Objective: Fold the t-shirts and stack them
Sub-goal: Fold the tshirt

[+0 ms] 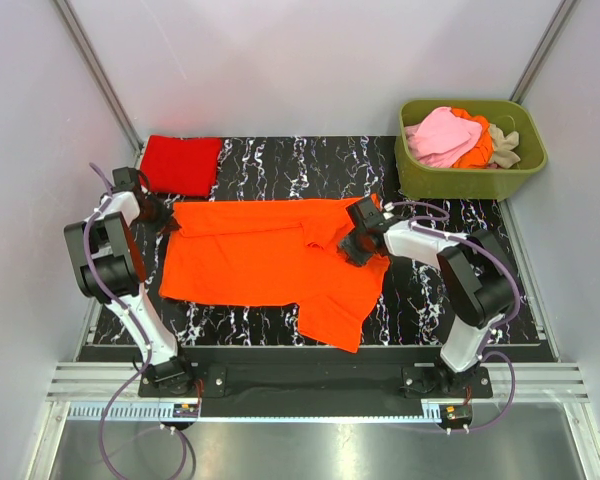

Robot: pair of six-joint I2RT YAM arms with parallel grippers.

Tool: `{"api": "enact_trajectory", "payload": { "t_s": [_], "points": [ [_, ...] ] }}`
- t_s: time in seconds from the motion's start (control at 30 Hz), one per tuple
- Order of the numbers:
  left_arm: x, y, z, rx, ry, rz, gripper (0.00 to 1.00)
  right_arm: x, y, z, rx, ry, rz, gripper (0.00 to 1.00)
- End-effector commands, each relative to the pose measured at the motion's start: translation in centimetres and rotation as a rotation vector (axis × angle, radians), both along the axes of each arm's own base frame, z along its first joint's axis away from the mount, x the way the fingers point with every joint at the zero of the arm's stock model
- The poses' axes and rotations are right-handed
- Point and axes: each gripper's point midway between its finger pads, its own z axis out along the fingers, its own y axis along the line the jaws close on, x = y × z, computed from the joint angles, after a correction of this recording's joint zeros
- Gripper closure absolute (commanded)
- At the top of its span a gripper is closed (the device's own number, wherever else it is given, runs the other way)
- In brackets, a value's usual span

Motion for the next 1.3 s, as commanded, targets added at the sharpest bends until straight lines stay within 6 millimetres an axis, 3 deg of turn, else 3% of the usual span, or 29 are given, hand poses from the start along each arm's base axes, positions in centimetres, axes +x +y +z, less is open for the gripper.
{"api": "enact_trajectory", "payload": {
  "t_s": [0.0, 0.1, 0.13, 0.4, 0.67, 1.17, 1.27],
  "points": [
    [1.6, 1.0, 1.2, 0.037, -0.054, -0.012, 1.00, 1.1, 0.2, 0.4, -0.023, -0.032, -0.027, 0.57],
    [1.7, 1.2, 1.1, 0.045, -0.052, -0.011, 1.00, 1.3, 0.1, 0.6, -0.034, -0.045, -0.019, 0.84],
    [1.8, 1.3, 1.1, 0.052, -0.052, -0.011, 1.00, 1.4, -0.1, 1.0, -0.043, -0.062, -0.020, 0.99],
    [1.9, 2.2, 0.9, 0.081, -0.044, -0.006, 1.00, 1.4, -1.7, 5.0, -0.077, -0.181, -0.015, 1.00],
    [2.0, 3.0, 0.6, 0.113, -0.030, -0.002, 1.00, -0.2, -1.8, 5.6, -0.070, -0.187, -0.002, 1.00],
    [2.2, 3.6, -0.4, 0.110, -0.006, -0.008, 1.00, -1.8, -3.8, 9.7, -0.111, -0.293, -0.009, 1.00],
    [2.0, 3.6, -0.6, 0.112, 0.003, -0.010, 1.00, -2.1, -3.5, 8.9, -0.106, -0.270, 0.004, 1.00]
  ]
}}
